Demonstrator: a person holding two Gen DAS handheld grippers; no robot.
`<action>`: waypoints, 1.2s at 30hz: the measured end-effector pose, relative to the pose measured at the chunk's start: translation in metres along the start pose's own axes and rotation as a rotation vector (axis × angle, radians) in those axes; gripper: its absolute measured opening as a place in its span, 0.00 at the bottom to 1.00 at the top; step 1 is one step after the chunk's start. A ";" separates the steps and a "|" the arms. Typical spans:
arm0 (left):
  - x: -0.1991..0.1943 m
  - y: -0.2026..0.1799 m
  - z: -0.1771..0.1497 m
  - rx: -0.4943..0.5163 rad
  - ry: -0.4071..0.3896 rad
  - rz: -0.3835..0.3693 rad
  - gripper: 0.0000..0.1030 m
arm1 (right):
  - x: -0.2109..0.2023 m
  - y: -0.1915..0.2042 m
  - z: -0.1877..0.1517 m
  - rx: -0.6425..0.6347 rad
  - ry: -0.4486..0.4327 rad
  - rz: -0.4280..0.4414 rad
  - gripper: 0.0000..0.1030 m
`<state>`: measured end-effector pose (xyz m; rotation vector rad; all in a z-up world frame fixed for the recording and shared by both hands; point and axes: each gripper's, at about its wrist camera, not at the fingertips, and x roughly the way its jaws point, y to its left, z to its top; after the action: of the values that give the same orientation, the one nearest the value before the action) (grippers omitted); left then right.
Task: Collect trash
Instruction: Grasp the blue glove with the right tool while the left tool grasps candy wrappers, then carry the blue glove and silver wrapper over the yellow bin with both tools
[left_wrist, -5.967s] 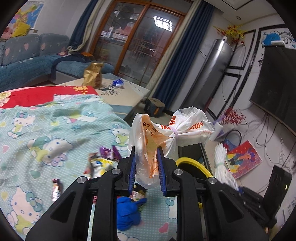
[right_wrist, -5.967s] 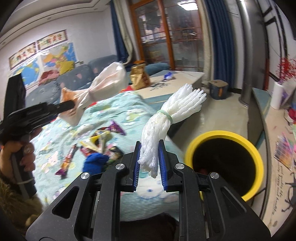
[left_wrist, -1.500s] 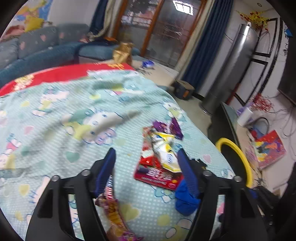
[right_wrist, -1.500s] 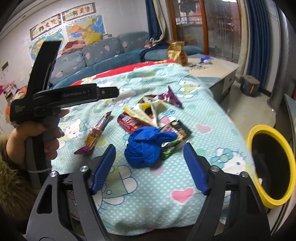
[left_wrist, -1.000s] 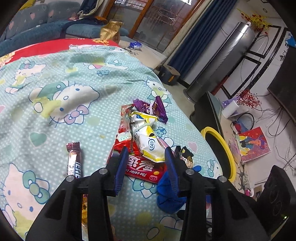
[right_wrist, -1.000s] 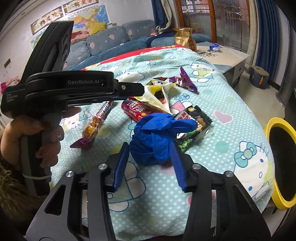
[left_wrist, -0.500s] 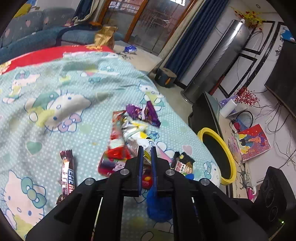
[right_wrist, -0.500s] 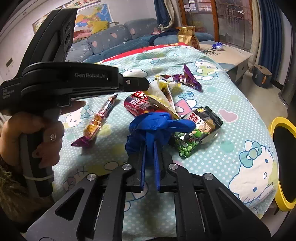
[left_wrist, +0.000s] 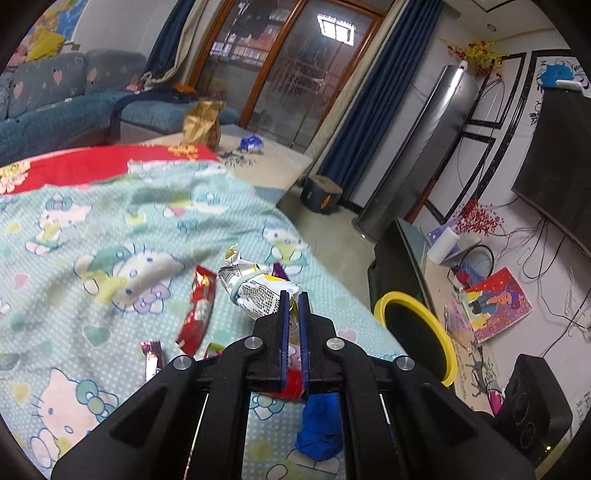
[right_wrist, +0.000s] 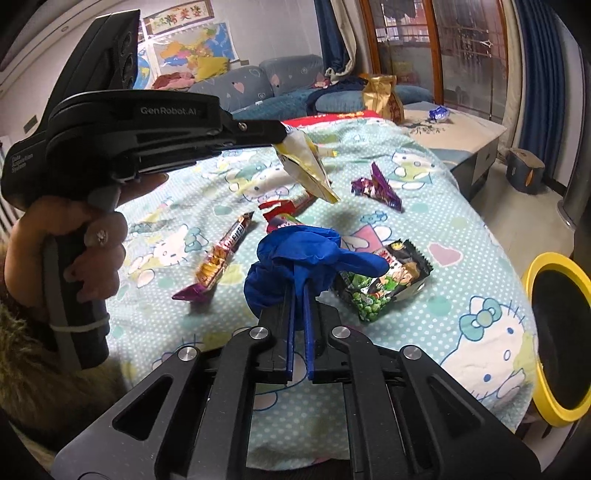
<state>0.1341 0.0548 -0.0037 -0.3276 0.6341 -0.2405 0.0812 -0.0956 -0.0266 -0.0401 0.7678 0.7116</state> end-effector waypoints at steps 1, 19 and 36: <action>-0.003 -0.002 0.001 0.003 -0.008 0.000 0.04 | -0.002 0.000 0.000 -0.001 -0.005 0.000 0.02; -0.026 -0.024 0.011 0.039 -0.070 -0.014 0.04 | -0.033 -0.011 0.008 0.017 -0.083 -0.031 0.02; -0.015 -0.056 0.010 0.076 -0.063 -0.051 0.04 | -0.065 -0.050 0.009 0.088 -0.153 -0.113 0.02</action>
<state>0.1219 0.0107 0.0327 -0.2773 0.5539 -0.3012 0.0842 -0.1687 0.0120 0.0500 0.6443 0.5657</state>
